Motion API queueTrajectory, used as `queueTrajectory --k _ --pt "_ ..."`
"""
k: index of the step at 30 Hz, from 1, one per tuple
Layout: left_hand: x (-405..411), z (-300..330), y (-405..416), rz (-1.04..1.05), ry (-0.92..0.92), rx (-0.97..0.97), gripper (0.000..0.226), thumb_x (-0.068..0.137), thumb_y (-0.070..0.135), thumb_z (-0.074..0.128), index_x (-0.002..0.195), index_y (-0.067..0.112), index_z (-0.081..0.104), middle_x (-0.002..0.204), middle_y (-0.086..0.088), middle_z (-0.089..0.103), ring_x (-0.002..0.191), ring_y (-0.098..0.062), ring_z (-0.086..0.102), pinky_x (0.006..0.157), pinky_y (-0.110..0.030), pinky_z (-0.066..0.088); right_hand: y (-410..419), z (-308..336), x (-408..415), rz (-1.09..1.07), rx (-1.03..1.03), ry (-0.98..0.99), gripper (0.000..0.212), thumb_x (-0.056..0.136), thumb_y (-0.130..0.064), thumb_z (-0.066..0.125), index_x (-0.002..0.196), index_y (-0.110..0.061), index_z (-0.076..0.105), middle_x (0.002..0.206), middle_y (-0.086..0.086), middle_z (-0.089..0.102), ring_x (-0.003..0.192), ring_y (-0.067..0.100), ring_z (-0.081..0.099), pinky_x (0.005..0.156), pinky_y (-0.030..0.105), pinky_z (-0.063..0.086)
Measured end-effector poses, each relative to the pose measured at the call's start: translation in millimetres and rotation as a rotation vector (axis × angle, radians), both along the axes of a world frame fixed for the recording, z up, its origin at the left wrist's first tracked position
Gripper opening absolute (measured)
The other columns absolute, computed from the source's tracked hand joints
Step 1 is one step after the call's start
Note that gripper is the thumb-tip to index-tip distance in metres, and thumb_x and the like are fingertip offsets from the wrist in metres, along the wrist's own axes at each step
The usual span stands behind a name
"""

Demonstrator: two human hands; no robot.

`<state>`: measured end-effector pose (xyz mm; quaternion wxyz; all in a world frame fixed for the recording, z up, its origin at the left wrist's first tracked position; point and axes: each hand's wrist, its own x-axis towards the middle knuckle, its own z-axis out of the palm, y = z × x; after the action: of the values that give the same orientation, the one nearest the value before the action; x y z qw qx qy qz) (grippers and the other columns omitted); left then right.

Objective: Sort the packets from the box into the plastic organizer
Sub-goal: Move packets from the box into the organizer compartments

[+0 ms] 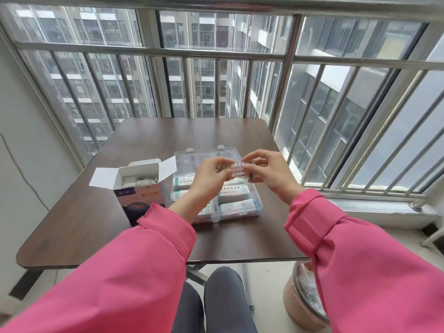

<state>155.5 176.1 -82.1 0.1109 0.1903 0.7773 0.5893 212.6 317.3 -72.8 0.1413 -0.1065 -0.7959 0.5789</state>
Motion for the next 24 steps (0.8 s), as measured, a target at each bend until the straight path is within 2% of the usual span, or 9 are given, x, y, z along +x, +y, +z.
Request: queueTrajectory --k 3,5,8,10,12,13,17,20,24 --pt "-7.0 -3.3 6.9 0.023 0.017 -0.044 0.022 0.089 -0.002 0.055 0.106 0.006 0.066 0.092 -0.008 0.065 0.083 -0.020 0.063 0.092 -0.039 0.052 4.0 -3.2 -8.5 0.016 -0.039 -0.053 0.010 0.084 0.002 0.065 0.084 -0.008 0.062 0.074 0.016 0.063 0.055 0.018 0.065 0.049 0.022 0.053" --pt "-11.9 -7.5 9.7 0.040 0.029 -0.084 0.024 0.089 -0.003 0.053 0.106 0.008 0.066 0.092 -0.008 0.066 0.083 -0.019 0.063 0.091 -0.040 0.052 6.6 -5.9 -16.2 0.021 -0.053 -0.053 0.010 0.082 0.006 0.065 0.083 -0.004 0.062 0.072 0.018 0.061 0.054 0.019 0.064 0.054 0.023 0.057" --pt "-20.3 -12.0 11.7 0.094 0.033 -0.112 0.025 0.091 -0.003 0.051 0.110 0.007 0.064 0.086 -0.006 0.065 0.069 -0.013 0.063 0.078 -0.028 0.057 10.4 -9.1 -29.3 -0.002 0.020 -0.060 0.010 0.081 0.006 0.066 0.082 -0.004 0.065 0.070 0.015 0.063 0.064 0.023 0.064 0.065 0.029 0.060" --pt "-22.0 -10.9 12.0 0.138 0.083 -0.173 0.021 0.092 -0.001 0.052 0.108 0.008 0.063 0.078 -0.002 0.061 0.063 -0.011 0.062 0.070 -0.025 0.056 12.0 -10.9 -36.9 -0.023 0.087 -0.072 0.010 0.080 0.005 0.067 0.086 -0.003 0.067 0.073 0.016 0.064 0.063 0.019 0.064 0.063 0.025 0.059" --pt "-24.8 -12.2 12.6 0.172 0.208 -0.331 0.018 0.091 0.005 0.054 0.104 0.014 0.064 0.085 -0.009 0.065 0.076 -0.023 0.064 0.078 -0.037 0.054 12.2 -13.8 -44.1 -0.033 0.173 -0.088 0.011 0.080 0.004 0.068 0.088 -0.004 0.068 0.073 0.015 0.066 0.053 0.009 0.062 0.053 0.014 0.052" --pt "-25.2 -12.9 12.7 0.180 0.247 -0.417 0.017 0.091 0.009 0.055 0.103 0.017 0.065 0.093 -0.012 0.066 0.086 -0.028 0.063 0.082 -0.039 0.052 12.4 -15.7 -47.2 -0.033 0.250 -0.103 0.011 0.079 0.001 0.069 0.086 -0.008 0.069 0.072 0.013 0.068 0.051 0.007 0.061 0.054 0.013 0.049" --pt "-27.9 -16.7 15.8 0.159 0.294 -0.711 0.019 0.092 0.020 0.057 0.108 0.023 0.065 0.111 -0.008 0.067 0.111 -0.029 0.057 0.094 -0.037 0.041 14.9 -25.4 -58.0 0.009 0.509 -0.225 0.011 0.074 -0.012 0.076 0.076 -0.021 0.070 0.076 0.003 0.067 0.077 0.018 0.065 0.081 0.033 0.053" --pt "-31.8 -20.0 17.6 0.161 0.318 -0.785 0.018 0.092 0.021 0.056 0.106 0.025 0.066 0.112 -0.005 0.067 0.113 -0.026 0.055 0.095 -0.036 0.035 11.7 -27.5 -58.5 0.041 0.604 -0.270 0.008 0.076 -0.014 0.074 0.081 -0.019 0.070 0.090 0.005 0.066 0.090 0.023 0.064 0.085 0.038 0.051" --pt "-35.0 -20.8 20.3 0.169 0.382 -0.892 0.023 0.090 0.017 0.052 0.105 0.023 0.068 0.112 -0.004 0.066 0.114 -0.027 0.052 0.091 -0.035 0.032 9.8 -26.8 -59.2 0.057 0.721 -0.306 0.007 0.080 -0.018 0.071 0.087 -0.019 0.070 0.101 0.004 0.068 0.097 0.023 0.062 0.082 0.033 0.049"
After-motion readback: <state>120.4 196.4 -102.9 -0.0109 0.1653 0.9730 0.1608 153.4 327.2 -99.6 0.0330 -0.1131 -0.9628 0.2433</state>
